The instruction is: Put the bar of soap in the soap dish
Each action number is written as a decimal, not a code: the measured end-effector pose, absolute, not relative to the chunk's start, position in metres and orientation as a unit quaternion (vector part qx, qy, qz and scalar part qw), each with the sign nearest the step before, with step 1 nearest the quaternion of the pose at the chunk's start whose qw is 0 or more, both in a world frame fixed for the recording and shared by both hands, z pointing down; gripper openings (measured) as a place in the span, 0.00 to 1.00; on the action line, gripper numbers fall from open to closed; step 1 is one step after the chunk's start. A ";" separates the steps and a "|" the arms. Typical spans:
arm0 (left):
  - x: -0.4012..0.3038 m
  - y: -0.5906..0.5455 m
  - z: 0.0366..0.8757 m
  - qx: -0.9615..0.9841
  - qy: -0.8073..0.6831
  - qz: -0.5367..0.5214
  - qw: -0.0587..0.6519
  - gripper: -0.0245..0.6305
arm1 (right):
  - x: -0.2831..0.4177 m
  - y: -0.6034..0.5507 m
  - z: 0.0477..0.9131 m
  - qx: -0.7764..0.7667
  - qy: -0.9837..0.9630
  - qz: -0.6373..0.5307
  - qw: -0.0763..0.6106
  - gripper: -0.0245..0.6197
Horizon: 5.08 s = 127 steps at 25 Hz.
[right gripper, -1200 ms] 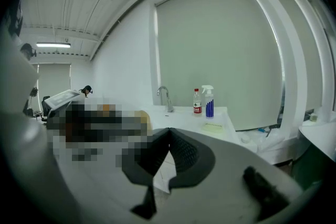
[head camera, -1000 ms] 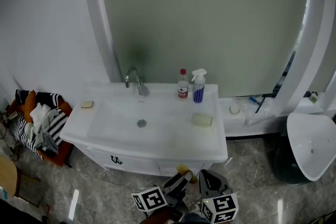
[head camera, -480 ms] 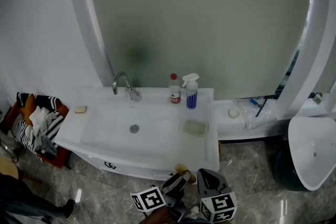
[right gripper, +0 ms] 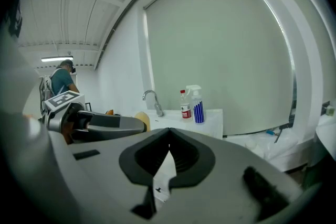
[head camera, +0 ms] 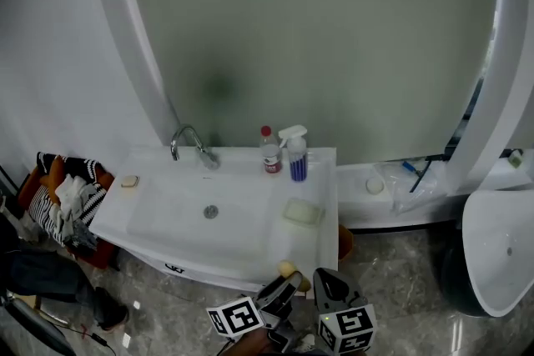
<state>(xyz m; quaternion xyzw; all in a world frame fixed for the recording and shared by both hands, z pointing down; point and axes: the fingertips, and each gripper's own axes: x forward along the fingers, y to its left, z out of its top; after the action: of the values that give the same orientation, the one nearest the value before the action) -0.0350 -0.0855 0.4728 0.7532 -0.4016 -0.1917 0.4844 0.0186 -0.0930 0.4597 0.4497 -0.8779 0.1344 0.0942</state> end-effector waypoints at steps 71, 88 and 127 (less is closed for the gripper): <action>-0.041 -0.312 0.550 0.908 -0.206 0.317 0.178 0.32 | 0.008 -0.278 0.520 0.600 -0.766 0.204 0.108 0.05; -0.026 -0.318 0.605 0.880 -0.062 0.470 0.013 0.32 | 0.015 -0.281 0.530 0.630 -0.736 0.219 0.122 0.05; -0.014 -0.314 0.626 0.831 0.050 0.550 -0.068 0.32 | 0.023 -0.265 0.546 0.637 -0.721 0.241 0.132 0.05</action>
<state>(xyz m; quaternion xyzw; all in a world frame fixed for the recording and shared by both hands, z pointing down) -0.0136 -0.3140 0.6257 0.8310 0.0504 0.5497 -0.0685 0.0231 -0.2651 0.5457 0.6368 -0.7205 0.2408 0.1316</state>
